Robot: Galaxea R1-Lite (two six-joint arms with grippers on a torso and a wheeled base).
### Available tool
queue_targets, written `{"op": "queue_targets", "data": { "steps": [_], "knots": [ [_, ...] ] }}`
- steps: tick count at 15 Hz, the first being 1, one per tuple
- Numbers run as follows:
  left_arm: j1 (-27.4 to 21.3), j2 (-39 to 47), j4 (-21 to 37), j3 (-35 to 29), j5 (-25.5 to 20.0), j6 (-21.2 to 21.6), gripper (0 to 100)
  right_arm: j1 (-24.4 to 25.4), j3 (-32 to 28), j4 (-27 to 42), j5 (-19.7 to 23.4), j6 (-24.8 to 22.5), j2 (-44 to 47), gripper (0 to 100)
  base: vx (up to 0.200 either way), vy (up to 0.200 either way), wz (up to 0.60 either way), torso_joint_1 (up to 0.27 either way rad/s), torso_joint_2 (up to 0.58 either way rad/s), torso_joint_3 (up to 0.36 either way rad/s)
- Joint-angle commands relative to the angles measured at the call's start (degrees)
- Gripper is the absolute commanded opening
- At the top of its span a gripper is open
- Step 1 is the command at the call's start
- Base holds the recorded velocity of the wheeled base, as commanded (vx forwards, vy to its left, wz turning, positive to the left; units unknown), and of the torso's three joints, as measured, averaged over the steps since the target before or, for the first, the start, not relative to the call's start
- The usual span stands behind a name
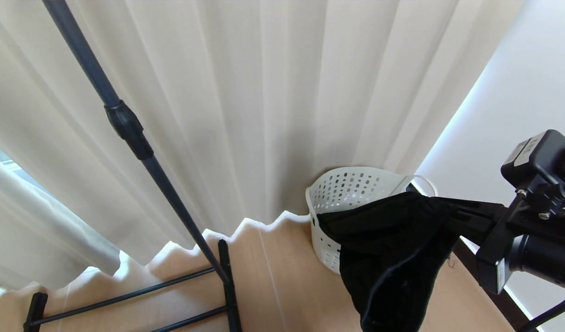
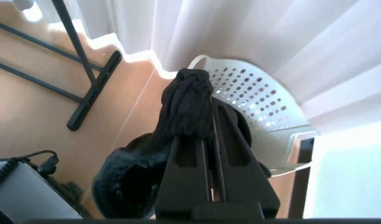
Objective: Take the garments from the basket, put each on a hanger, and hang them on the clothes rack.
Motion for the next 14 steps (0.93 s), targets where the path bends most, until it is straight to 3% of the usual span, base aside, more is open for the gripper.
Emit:
{"op": "queue_targets", "data": {
  "steps": [1,14],
  "knots": [
    [0.1,0.0,0.0,0.0,0.0,0.0,100,-0.3,0.0,-0.1,-0.1,0.0,0.2,0,0.000,0.000,0.00,0.027,-0.36,-0.134],
    [0.0,0.0,0.0,0.0,0.0,0.0,100,-0.9,0.2,0.0,-0.1,-0.1,-0.5,0,0.000,0.000,0.00,0.106,-0.45,-0.150]
  ]
}}
